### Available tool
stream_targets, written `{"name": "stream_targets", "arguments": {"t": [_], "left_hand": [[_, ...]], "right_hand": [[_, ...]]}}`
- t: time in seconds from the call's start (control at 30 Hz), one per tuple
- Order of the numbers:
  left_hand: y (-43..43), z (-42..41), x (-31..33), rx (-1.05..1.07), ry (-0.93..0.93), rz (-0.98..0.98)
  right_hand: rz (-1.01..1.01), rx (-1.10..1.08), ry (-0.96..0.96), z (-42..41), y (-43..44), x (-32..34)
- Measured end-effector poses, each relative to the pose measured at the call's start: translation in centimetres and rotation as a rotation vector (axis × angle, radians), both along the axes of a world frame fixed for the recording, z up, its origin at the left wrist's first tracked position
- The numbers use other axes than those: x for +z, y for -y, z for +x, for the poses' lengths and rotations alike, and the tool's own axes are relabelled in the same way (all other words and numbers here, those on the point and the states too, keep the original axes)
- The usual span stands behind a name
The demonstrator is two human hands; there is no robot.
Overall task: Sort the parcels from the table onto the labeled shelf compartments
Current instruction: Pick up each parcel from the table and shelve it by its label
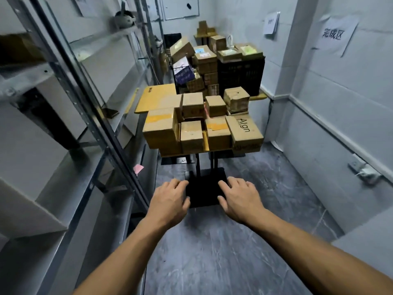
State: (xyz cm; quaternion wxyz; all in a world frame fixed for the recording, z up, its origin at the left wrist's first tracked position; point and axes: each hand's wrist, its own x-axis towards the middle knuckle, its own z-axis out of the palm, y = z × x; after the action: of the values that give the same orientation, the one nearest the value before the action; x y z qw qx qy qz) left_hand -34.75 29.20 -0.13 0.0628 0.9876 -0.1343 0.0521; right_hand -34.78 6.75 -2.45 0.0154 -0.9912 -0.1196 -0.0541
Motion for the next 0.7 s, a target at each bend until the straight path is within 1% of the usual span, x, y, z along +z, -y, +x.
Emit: {"name": "stream_targets", "arguments": {"t": [0.13, 0.3, 0.53, 0.6, 0.7], "left_hand": [[-0.3, 4.8, -1.1, 0.021, -0.03, -0.012], [-1.4, 12.4, -1.6, 0.09, 0.006, 0.015], [-3.7, 23.3, 0.8, 0.284, 0.055, 0.009], [-4.7, 25.4, 1.2, 0.356, 0.059, -0.018], [-6.3, 27.3, 1.4, 0.4, 0.046, -0.031]], "right_hand": [[0.026, 0.015, -0.056, 5.0, -0.2, -0.8], [0.03, 0.095, -0.078, 14.0, -1.4, -1.3], [0.059, 0.25, -0.08, 27.7, -4.5, 1.5], [0.055, 0.312, -0.062, 30.7, -5.8, 1.9], [0.065, 0.354, -0.066, 33.4, -7.8, 2.0]]}}
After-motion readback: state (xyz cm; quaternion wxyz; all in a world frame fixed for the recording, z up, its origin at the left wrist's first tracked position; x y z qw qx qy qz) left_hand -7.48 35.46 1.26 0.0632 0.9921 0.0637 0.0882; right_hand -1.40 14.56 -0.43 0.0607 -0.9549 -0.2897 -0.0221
